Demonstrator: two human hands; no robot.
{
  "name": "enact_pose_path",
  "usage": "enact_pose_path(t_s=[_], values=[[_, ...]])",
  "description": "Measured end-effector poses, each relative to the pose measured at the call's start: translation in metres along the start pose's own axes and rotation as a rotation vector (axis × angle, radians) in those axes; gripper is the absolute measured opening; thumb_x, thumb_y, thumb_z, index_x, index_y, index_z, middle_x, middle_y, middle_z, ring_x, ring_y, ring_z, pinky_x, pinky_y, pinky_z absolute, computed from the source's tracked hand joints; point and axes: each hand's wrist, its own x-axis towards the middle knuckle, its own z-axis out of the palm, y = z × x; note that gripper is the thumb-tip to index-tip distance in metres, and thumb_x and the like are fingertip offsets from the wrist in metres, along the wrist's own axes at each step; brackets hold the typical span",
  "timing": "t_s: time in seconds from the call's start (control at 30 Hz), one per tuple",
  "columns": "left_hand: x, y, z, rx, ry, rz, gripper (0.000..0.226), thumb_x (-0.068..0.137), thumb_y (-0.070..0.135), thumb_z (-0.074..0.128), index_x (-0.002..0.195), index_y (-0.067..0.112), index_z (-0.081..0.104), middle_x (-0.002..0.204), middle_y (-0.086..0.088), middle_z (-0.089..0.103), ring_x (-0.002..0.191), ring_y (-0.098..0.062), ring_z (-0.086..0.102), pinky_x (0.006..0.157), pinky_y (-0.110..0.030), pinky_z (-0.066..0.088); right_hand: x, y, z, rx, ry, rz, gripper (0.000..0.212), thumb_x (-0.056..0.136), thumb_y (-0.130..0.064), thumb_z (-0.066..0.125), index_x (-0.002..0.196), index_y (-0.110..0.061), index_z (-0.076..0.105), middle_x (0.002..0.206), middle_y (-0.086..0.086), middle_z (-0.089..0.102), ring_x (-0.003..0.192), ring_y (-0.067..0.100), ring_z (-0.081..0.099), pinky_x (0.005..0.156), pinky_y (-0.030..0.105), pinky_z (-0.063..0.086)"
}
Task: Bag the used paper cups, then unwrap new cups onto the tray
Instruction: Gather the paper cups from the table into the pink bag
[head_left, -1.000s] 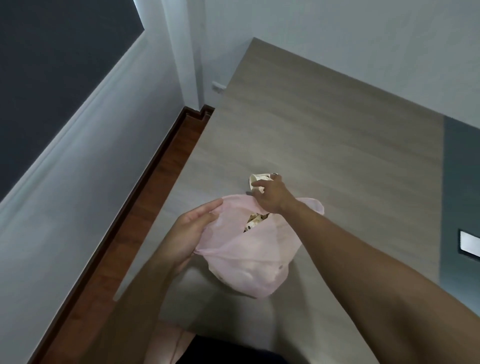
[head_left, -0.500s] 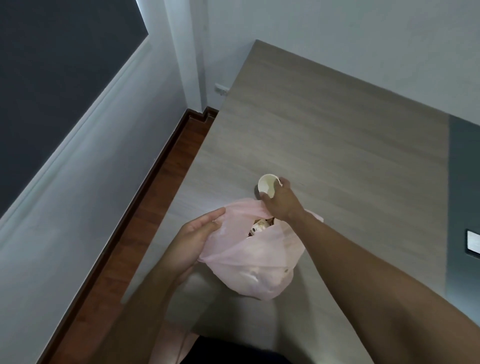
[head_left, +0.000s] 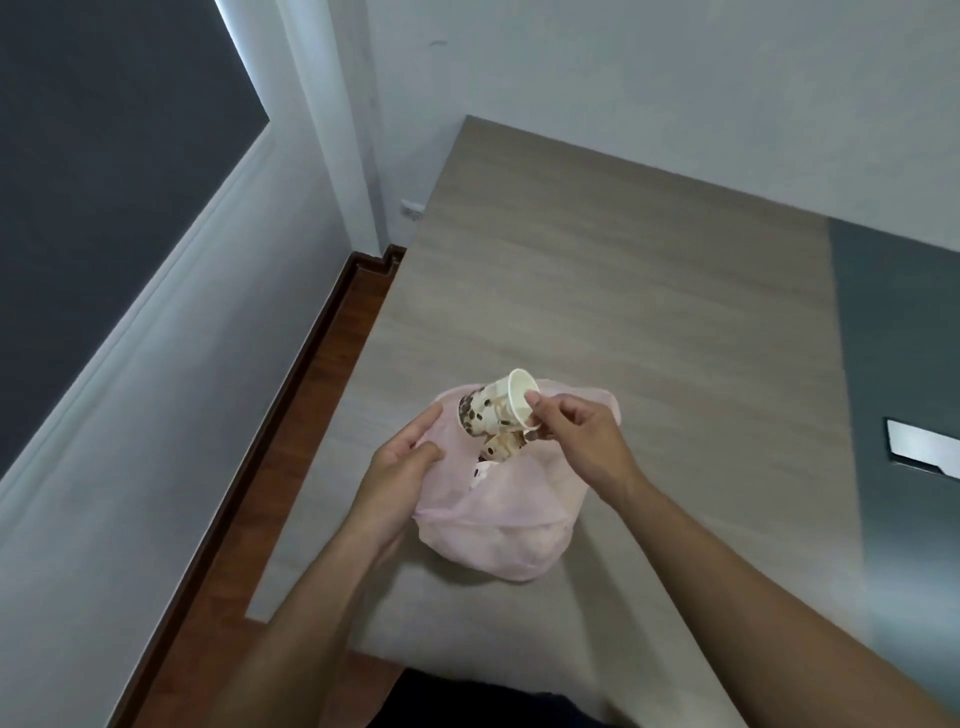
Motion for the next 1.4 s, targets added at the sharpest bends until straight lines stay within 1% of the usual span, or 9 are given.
enact_pose_path(t_s=[0.23, 0.4, 0.63, 0.77, 0.9, 1.07, 1.2, 1.33, 1.4], values=[[-0.021, 0.003, 0.013, 0.028, -0.036, 0.099, 0.068, 0.103, -0.011, 0.05, 0.152, 0.032, 0.07, 0.148, 0.002, 0.074, 0.127, -0.017, 0.077, 0.108, -0.043, 0.064, -0.041, 0.018, 0.008, -0.365, -0.123, -0.022, 0.059, 0.106, -0.041, 0.071, 0.06, -0.009, 0.055, 0.057, -0.003, 0.05, 0.055, 0.009, 0.042, 0.058, 0.027, 0.037], [-0.04, 0.01, 0.018, 0.081, -0.203, 0.138, 0.066, 0.097, -0.007, 0.052, 0.145, 0.031, 0.077, 0.153, 0.002, 0.072, 0.138, -0.026, 0.072, 0.123, -0.061, 0.051, -0.061, 0.024, 0.012, -0.323, -0.293, -0.077, 0.024, 0.11, -0.038, 0.065, 0.106, -0.02, 0.08, 0.063, -0.01, 0.059, 0.061, 0.007, 0.049, 0.064, 0.021, 0.044], [-0.06, 0.026, 0.022, 0.116, -0.416, 0.258, 0.064, 0.102, -0.006, 0.048, 0.148, 0.029, 0.074, 0.155, 0.002, 0.071, 0.146, -0.025, 0.066, 0.126, -0.053, 0.048, -0.059, 0.011, 0.002, -0.559, -0.163, -0.188, 0.02, 0.11, -0.041, 0.059, 0.116, -0.037, 0.077, 0.091, -0.005, 0.073, 0.077, 0.006, 0.06, 0.08, 0.03, 0.048], [-0.069, 0.047, 0.018, -0.194, -0.55, 0.237, 0.063, 0.104, -0.015, 0.041, 0.154, 0.013, 0.067, 0.155, -0.008, 0.07, 0.136, -0.028, 0.072, 0.108, -0.039, 0.063, -0.042, 0.011, -0.02, -0.836, 0.112, 0.016, 0.05, 0.106, -0.052, 0.056, 0.145, -0.023, 0.072, 0.15, 0.007, 0.064, 0.123, 0.026, 0.068, 0.11, 0.043, 0.054], [-0.054, 0.067, 0.01, -0.277, -0.371, 0.331, 0.064, 0.102, -0.016, 0.041, 0.15, 0.015, 0.069, 0.15, 0.001, 0.075, 0.133, -0.016, 0.073, 0.101, -0.03, 0.064, -0.039, 0.002, -0.052, -1.308, 0.116, 0.335, 0.064, 0.1, -0.065, 0.058, 0.142, -0.017, 0.069, 0.155, 0.014, 0.056, 0.138, 0.038, 0.059, 0.119, 0.054, 0.043], [-0.006, 0.069, 0.004, 0.061, 0.044, 0.418, 0.067, 0.095, -0.009, 0.045, 0.121, 0.036, 0.087, 0.128, 0.017, 0.084, 0.126, -0.006, 0.073, 0.118, -0.042, 0.056, -0.046, -0.016, -0.081, -1.523, 0.094, 0.332, 0.048, 0.104, -0.054, 0.054, 0.132, -0.019, 0.071, 0.143, 0.009, 0.069, 0.136, 0.031, 0.06, 0.118, 0.048, 0.035], [0.018, 0.073, 0.007, 0.356, 0.139, 0.473, 0.078, 0.088, -0.009, 0.035, 0.097, 0.045, 0.09, 0.114, 0.014, 0.086, 0.077, -0.012, 0.068, 0.075, -0.031, 0.053, -0.048, -0.026, -0.088, -1.542, 0.15, 0.26, 0.039, 0.11, -0.044, 0.044, 0.118, -0.019, 0.073, 0.128, 0.007, 0.075, 0.118, 0.029, 0.069, 0.118, 0.051, 0.032], [0.033, 0.086, 0.011, 0.564, 0.182, 0.549, 0.066, 0.078, -0.011, 0.037, 0.059, 0.032, 0.084, 0.122, 0.009, 0.086, 0.118, -0.014, 0.073, 0.086, -0.028, 0.052, -0.051, -0.032, -0.099, -1.533, 0.343, 0.087, 0.043, 0.111, -0.044, 0.043, 0.109, -0.017, 0.076, 0.115, 0.009, 0.079, 0.105, 0.033, 0.075, 0.096, 0.041, 0.046], [0.037, 0.095, 0.012, 0.581, 0.232, 0.535, 0.061, 0.079, -0.013, 0.04, 0.048, 0.026, 0.077, 0.109, 0.003, 0.087, 0.111, -0.015, 0.074, 0.081, -0.027, 0.051, -0.051, -0.032, -0.107, -1.434, 0.409, -0.016, 0.049, 0.109, -0.048, 0.044, 0.089, -0.018, 0.077, 0.096, 0.012, 0.079, 0.091, 0.036, 0.075, 0.082, 0.039, 0.051]])
